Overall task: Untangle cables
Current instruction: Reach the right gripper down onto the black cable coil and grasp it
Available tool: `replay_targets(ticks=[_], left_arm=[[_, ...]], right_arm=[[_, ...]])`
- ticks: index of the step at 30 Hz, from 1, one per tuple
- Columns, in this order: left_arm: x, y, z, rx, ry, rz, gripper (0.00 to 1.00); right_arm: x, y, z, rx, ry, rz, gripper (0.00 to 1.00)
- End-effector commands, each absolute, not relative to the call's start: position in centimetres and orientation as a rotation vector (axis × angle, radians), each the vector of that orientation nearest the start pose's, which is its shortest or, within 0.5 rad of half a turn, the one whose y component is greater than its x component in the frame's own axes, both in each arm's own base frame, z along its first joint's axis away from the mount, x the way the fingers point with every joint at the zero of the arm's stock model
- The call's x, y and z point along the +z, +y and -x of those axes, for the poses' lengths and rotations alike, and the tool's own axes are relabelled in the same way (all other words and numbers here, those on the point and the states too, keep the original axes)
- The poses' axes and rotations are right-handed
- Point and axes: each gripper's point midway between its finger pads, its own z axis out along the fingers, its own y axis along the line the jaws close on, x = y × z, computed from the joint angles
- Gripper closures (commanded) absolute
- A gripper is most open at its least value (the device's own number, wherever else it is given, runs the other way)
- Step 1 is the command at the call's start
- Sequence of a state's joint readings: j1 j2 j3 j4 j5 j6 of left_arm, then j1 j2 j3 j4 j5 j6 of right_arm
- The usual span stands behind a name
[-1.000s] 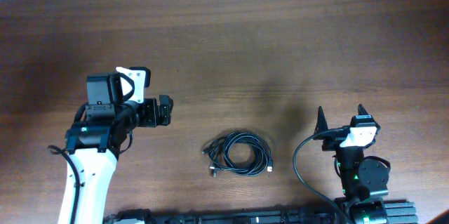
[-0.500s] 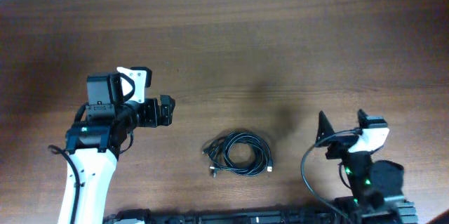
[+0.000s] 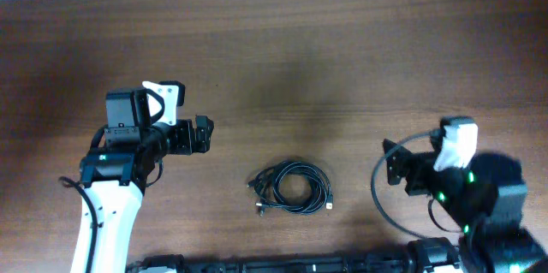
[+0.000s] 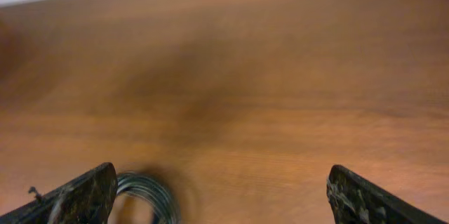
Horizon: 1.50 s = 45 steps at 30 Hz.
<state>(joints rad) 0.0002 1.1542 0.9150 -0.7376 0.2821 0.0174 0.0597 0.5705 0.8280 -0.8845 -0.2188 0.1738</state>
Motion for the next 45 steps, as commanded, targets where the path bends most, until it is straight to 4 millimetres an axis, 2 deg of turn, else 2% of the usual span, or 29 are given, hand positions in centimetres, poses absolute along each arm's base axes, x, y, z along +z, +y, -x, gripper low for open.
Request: replay_targets(ticks=[1, 4, 9, 11, 20, 30, 36, 39, 45], left_arm=[[16.5, -5.2, -30.4, -0.376, 2.501, -0.135, 0.01], [16.5, -5.2, -30.3, -0.377, 2.502, -0.135, 0.01], [16.4, -5.2, -30.2, -0.378, 2.510, -0.134, 0.01], [16.6, -5.2, -30.5, -0.376, 2.496, -0.136, 0.01], [16.8, -5.2, -30.8, -0.374, 2.480, -0.138, 0.01], [17.1, -5.5, -31.0, -0.394, 2.461, -0.148, 0.01], [17.1, -5.5, -31.0, -0.395, 2.463, -0.148, 0.01], [17.1, -5.5, -31.0, -0.394, 2.461, -0.148, 0.01], [17.1, -5.5, -31.0, -0.395, 2.463, -0.148, 0.01]], right_arm=[[23.7, 8.2, -22.2, 0.587, 2.291, 0.087, 0.07], [22.3, 9.3, -23.2, 0.674, 2.370, 0.097, 0.07], [20.6, 12.5, -23.3, 0.966, 2.462, 0.159, 0.07], [19.7, 13.5, -23.3, 1.044, 2.478, 0.258, 0.07], [13.8, 13.8, -22.6, 1.123, 2.710, 0.350, 0.07], [10.4, 17.6, -20.4, 1.115, 2.798, 0.692, 0.07], [8.9, 18.3, -21.0, 1.046, 2.799, 0.768, 0.07], [8.0, 17.4, -21.9, 0.911, 2.815, 0.778, 0.07], [7.7, 17.3, -22.3, 0.873, 2.781, 0.831, 0.07]])
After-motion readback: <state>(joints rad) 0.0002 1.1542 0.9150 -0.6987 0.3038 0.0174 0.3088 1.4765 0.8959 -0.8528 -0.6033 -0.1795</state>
